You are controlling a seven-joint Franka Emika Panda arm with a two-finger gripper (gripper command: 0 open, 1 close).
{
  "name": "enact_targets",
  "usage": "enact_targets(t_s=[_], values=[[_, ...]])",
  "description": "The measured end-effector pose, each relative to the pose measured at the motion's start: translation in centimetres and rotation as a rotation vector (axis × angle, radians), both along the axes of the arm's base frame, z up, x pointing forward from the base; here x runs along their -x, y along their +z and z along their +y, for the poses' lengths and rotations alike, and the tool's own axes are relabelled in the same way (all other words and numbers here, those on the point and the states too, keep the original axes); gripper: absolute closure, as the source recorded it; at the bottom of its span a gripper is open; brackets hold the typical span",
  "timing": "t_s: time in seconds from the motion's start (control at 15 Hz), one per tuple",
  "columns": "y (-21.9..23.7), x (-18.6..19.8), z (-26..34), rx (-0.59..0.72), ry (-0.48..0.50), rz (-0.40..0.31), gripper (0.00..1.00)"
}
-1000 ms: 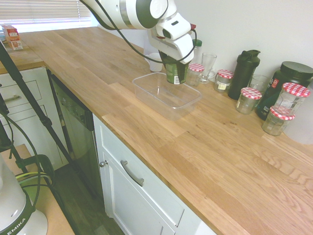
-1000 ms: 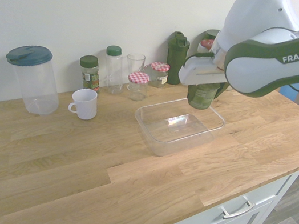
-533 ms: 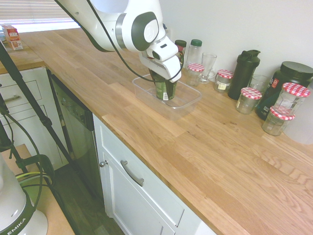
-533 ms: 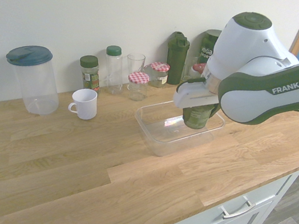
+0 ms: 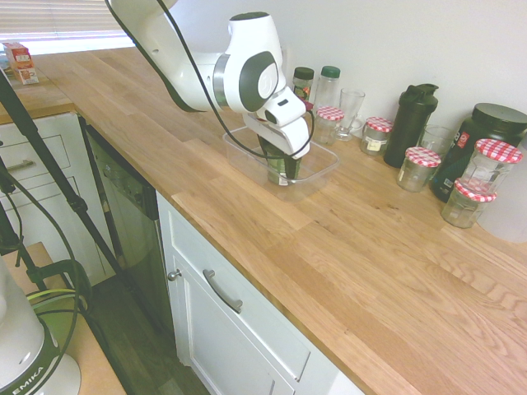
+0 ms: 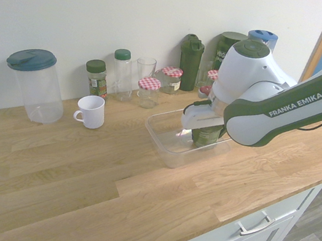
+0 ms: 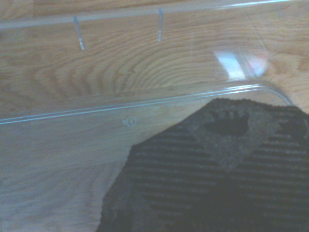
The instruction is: Put the cereal into the container
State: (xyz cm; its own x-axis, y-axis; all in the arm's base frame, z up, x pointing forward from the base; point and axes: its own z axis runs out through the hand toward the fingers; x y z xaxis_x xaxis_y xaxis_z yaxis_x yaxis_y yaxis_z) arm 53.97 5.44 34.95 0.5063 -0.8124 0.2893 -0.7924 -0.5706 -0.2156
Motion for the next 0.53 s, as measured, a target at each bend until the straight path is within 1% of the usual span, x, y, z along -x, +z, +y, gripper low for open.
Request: enact_targets(t_s=[0.53], values=[[0.31, -0.89, 0.06, -0.019, -0.008, -0.007, 0.00]])
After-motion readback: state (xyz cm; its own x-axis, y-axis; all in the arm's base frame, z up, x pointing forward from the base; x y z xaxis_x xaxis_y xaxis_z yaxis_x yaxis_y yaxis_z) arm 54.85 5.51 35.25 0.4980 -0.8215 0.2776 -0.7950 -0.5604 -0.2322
